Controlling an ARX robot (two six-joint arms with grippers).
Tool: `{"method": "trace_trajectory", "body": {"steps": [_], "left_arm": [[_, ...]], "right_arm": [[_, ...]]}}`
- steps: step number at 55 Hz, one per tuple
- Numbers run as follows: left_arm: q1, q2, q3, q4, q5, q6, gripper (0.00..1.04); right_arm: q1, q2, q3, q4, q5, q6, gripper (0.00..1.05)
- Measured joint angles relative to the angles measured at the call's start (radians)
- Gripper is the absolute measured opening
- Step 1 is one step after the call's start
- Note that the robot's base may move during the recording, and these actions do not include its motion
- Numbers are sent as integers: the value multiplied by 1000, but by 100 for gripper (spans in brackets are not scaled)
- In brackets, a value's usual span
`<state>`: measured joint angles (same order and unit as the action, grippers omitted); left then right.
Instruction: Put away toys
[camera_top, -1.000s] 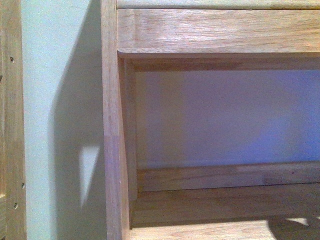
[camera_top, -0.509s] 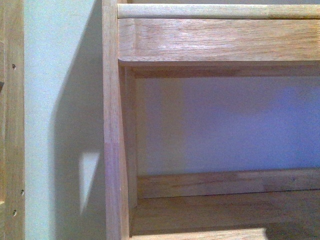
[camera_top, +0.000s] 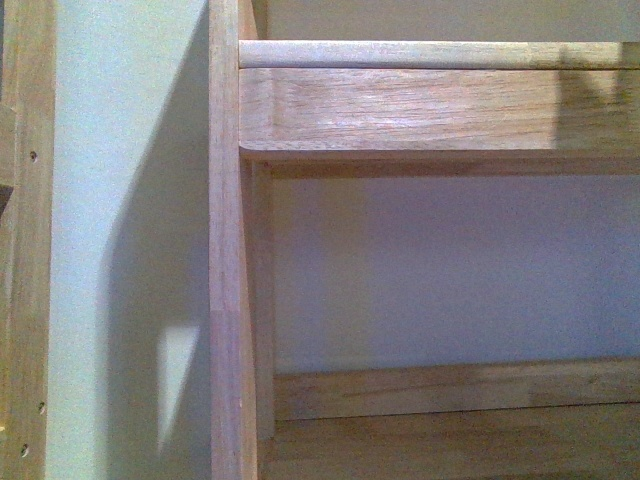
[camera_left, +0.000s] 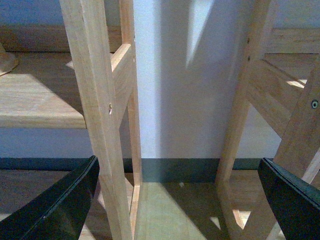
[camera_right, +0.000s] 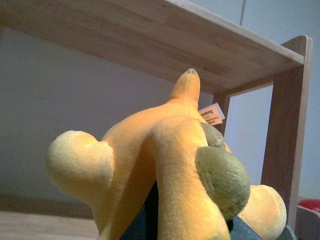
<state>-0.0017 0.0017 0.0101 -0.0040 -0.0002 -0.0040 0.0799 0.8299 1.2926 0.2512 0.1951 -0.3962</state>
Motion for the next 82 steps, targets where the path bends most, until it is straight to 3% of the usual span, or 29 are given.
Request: {"method": "trace_trajectory", "body": {"steps": [8,25,49,82], "left_arm": [[0,0,0,0,0,0,98],[0,0,0,0,0,0,98],[0,0,0,0,0,0,98],[0,0,0,0,0,0,98]], "right_arm": [[-60,84,77,6,-113,97,7],[-69,297,204,20,-239,294,7],[58,607,443,27,-197,447,7],[252,733,443,83,-109,542,7]]}}
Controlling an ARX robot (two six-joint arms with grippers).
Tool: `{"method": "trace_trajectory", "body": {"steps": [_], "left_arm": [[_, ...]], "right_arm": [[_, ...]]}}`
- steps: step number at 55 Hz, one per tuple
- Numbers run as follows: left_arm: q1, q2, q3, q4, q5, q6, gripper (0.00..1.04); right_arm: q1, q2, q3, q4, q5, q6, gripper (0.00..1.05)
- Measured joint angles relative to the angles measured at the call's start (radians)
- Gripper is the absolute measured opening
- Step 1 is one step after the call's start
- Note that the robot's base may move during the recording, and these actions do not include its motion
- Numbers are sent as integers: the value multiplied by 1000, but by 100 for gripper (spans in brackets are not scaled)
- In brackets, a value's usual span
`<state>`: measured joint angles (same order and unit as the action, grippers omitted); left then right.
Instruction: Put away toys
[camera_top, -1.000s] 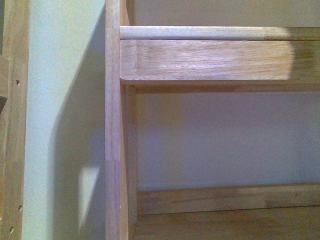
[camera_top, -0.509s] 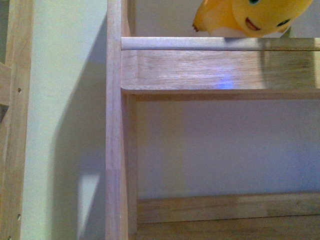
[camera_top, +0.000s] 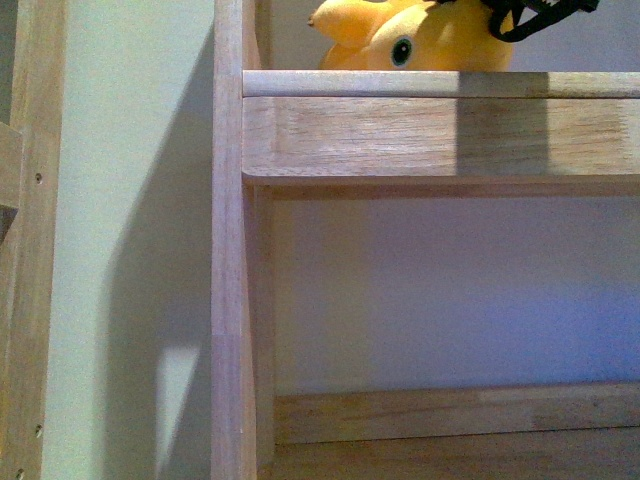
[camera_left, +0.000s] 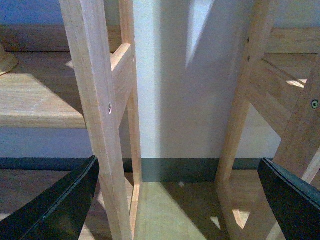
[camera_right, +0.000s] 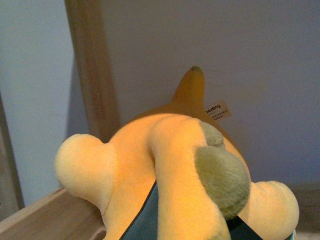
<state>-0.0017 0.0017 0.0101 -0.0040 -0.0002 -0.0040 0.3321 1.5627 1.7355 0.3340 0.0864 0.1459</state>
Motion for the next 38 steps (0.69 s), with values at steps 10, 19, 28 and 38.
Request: {"method": "trace_trajectory", "body": {"steps": [10,19,28,38], "left_arm": [[0,0,0,0,0,0,98],[0,0,0,0,0,0,98],[0,0,0,0,0,0,98],[0,0,0,0,0,0,98]], "right_arm": [[50,8,0,11,18,-1,7],[62,13,-3,15,28,1,7],[61,12,-14,5,58,1,7],[54,3,-27,-13,72,-8,24]]}}
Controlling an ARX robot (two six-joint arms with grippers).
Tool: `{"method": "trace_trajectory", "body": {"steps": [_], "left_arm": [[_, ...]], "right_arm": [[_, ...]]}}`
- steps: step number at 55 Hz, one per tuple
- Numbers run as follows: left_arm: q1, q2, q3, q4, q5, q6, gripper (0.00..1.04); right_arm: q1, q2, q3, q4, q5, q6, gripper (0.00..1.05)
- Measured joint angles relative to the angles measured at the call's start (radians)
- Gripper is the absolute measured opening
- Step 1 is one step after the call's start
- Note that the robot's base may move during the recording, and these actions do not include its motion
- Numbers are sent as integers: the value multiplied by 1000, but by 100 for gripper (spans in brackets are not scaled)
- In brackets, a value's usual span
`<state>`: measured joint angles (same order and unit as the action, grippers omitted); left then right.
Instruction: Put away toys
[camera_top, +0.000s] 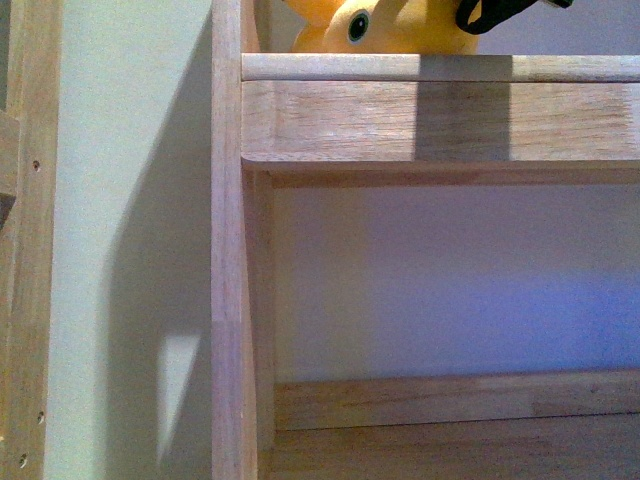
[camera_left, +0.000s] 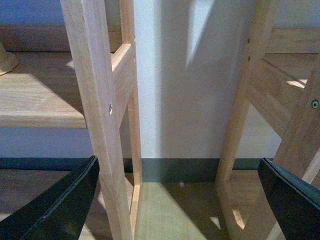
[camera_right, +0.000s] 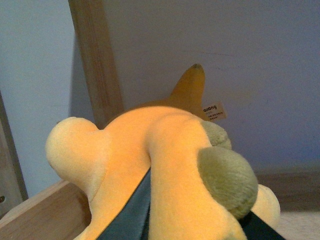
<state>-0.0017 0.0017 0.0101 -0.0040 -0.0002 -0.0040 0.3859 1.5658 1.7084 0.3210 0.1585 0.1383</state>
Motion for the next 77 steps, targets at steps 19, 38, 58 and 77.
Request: {"method": "trace_trajectory", "body": {"steps": [19,38,58,77], "left_arm": [[0,0,0,0,0,0,98],[0,0,0,0,0,0,98],[0,0,0,0,0,0,98],[0,0,0,0,0,0,98]], "right_arm": [[-17,-9,-2,-9,12,-7,69],[2,-10,33,-31,68,-83,98],[23,-92,3,-5,158,-233,98],[28,-425,-285,107,277,-425,98]]}}
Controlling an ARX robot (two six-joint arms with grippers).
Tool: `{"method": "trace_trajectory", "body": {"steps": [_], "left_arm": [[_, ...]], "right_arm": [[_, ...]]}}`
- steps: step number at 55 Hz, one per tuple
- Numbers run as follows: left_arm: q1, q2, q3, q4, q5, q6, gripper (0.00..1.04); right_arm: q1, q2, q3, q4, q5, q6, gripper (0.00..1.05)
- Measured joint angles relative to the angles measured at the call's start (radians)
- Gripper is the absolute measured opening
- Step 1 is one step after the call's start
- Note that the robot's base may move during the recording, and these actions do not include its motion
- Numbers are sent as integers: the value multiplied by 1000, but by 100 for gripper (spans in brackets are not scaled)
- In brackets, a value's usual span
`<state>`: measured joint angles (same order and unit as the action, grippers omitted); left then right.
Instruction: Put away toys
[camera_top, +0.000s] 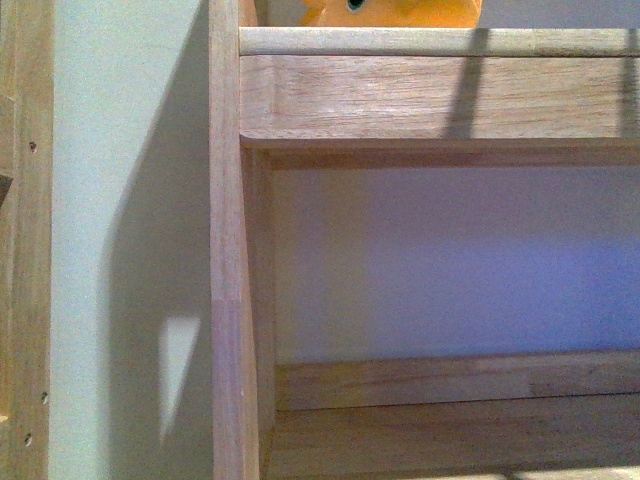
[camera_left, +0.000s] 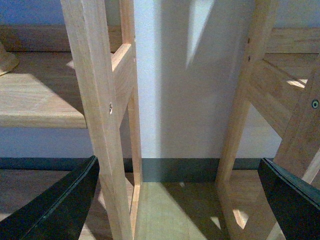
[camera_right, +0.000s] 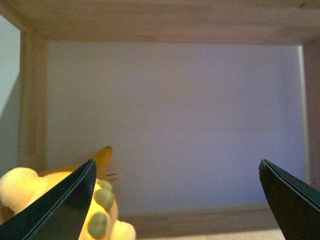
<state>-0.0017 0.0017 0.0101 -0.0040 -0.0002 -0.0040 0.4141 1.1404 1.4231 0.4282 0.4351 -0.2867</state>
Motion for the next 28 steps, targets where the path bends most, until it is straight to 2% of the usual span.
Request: {"method": "trace_trajectory", "body": {"steps": [14,28], "left_arm": [[0,0,0,0,0,0,98],[0,0,0,0,0,0,98]], "right_arm": [[-17,-349,-297,8,40,-77,98],[-305,-539,-550,11,-56,65,98]]}}
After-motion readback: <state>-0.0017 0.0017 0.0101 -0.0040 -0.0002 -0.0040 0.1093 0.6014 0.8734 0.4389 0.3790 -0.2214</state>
